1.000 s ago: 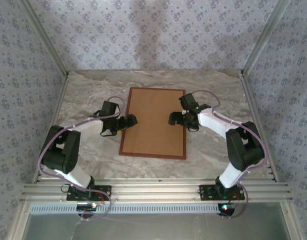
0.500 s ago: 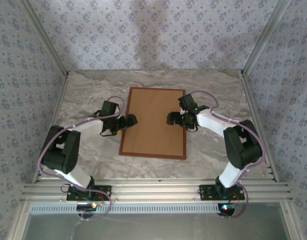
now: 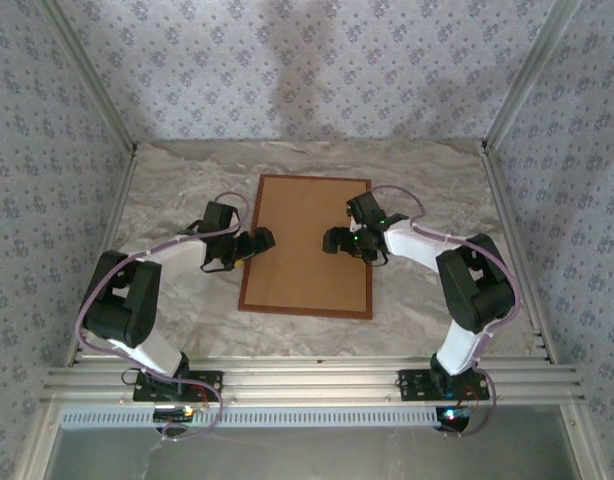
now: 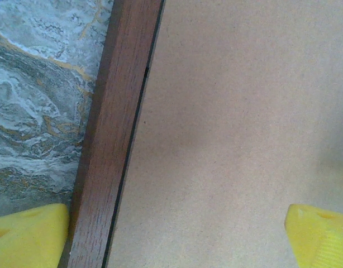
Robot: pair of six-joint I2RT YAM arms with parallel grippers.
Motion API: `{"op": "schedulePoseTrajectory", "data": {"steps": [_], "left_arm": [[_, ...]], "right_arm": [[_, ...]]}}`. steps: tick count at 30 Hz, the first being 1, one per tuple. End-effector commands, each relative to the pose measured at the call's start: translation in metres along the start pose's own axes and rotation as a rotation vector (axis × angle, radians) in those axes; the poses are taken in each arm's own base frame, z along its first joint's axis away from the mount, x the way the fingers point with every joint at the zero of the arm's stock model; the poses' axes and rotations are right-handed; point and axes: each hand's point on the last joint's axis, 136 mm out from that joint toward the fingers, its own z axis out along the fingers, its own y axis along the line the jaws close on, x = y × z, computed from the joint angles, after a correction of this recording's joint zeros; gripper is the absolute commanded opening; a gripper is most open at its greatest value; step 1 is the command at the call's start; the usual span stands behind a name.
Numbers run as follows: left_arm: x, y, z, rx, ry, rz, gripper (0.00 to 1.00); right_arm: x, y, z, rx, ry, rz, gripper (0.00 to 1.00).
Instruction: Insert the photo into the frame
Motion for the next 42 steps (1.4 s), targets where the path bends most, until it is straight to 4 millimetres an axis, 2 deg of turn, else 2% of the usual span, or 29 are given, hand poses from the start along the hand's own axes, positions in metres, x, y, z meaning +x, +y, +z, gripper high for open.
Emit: {"op": "schedulePoseTrajectory", "data": {"steps": [1, 6, 11, 16, 21, 24, 27, 29, 31, 34, 42], "left_arm": [[0.006, -0.008, 0.003, 0.04, 0.017, 0.003, 0.98], [0.005, -0.008, 0.002, 0.034, 0.011, 0.008, 0.98], [0.003, -0.004, 0.0, 0.005, 0.009, 0.024, 0.98], [0.002, -0.005, 0.0, 0.002, 0.009, 0.027, 0.98], [0.003, -0.005, 0.002, 0.001, 0.017, 0.023, 0.99], [0.005, -0.004, 0.003, 0.005, 0.021, 0.017, 0.99], [0.007, -0.005, 0.004, 0.013, 0.024, 0.009, 0.99], [0.009, -0.006, 0.005, 0.017, 0.027, 0.008, 0.99], [0.01, -0.007, 0.005, 0.018, 0.027, 0.005, 0.98], [0.009, -0.007, 0.003, 0.019, 0.023, 0.007, 0.98], [0.001, -0.003, -0.004, -0.038, 0.003, 0.055, 0.99]], "right_arm": [[0.0, 0.011, 0.001, -0.046, 0.008, -0.006, 0.86], [-0.003, 0.002, -0.015, 0.013, -0.013, -0.026, 0.86], [0.021, -0.017, -0.031, 0.147, 0.03, -0.047, 0.87], [0.044, -0.026, -0.031, 0.204, 0.056, -0.046, 0.88], [0.054, -0.025, -0.013, 0.207, 0.087, -0.042, 0.88], [0.056, -0.015, 0.001, 0.194, 0.103, -0.063, 0.88], [0.052, 0.008, 0.012, 0.131, 0.101, -0.093, 0.89], [0.049, 0.024, 0.015, 0.085, 0.092, -0.111, 0.89], [0.046, 0.03, 0.014, 0.082, 0.082, -0.122, 0.89], [0.045, 0.027, 0.005, 0.105, 0.076, -0.133, 0.89], [0.038, 0.0, -0.028, 0.204, 0.033, -0.142, 0.9]]}}
